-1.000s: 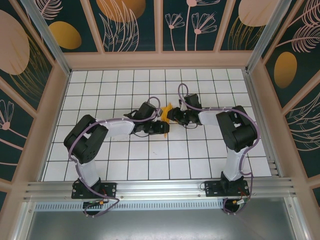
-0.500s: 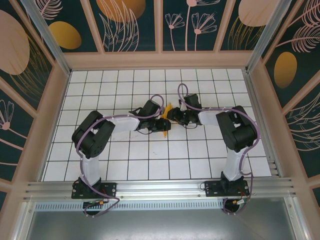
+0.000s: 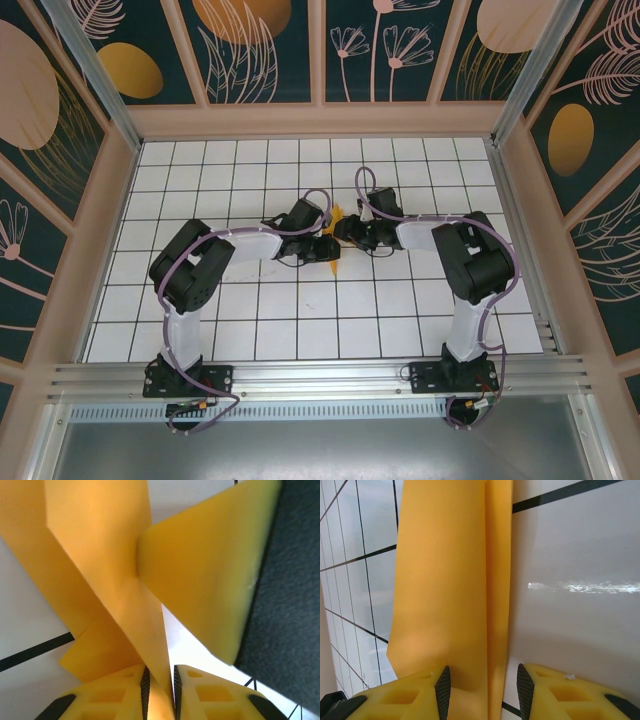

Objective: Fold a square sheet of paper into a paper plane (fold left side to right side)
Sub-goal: Fold the wing for the fifth time at the center of the table.

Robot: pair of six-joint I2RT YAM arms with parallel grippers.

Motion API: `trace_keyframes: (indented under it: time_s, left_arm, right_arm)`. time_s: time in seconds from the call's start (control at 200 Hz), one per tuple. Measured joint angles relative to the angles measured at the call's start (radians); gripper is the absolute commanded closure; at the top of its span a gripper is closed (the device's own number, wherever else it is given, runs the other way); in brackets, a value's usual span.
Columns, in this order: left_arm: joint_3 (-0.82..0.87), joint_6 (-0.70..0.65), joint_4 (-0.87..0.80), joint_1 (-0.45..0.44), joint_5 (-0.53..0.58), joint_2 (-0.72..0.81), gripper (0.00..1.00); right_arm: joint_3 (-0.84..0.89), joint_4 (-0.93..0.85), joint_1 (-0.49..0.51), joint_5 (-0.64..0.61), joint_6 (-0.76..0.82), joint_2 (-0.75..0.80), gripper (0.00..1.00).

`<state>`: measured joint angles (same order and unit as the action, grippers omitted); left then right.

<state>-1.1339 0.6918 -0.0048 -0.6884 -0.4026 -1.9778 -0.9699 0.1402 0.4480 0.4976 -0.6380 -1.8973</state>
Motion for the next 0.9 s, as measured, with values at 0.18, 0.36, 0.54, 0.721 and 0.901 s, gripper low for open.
trace_keyframes:
  time_s: [0.18,0.36,0.54,0.721,0.901]
  left_arm:
    - [-0.011,-0.001,0.000,0.000,0.000,-0.001,0.87]
    - [-0.011,-0.002,0.005,0.000,-0.006,-0.010,0.92]
    - [-0.008,0.009,0.037,0.000,-0.035,-0.015,0.95]
    - [0.040,0.033,0.116,0.010,-0.085,-0.015,0.97]
    - [0.104,0.068,0.208,0.038,-0.157,-0.015,0.98]
  right_arm:
    - [-0.002,-0.004,0.001,-0.003,0.001,0.000,0.57]
    - [-0.004,-0.010,0.003,-0.007,0.003,0.000,0.57]
    - [-0.003,-0.010,0.003,-0.010,0.005,0.002,0.56]
    - [0.018,0.002,0.002,-0.011,0.021,0.018,0.54]
    - [0.064,0.007,-0.017,-0.002,0.038,0.055,0.52]
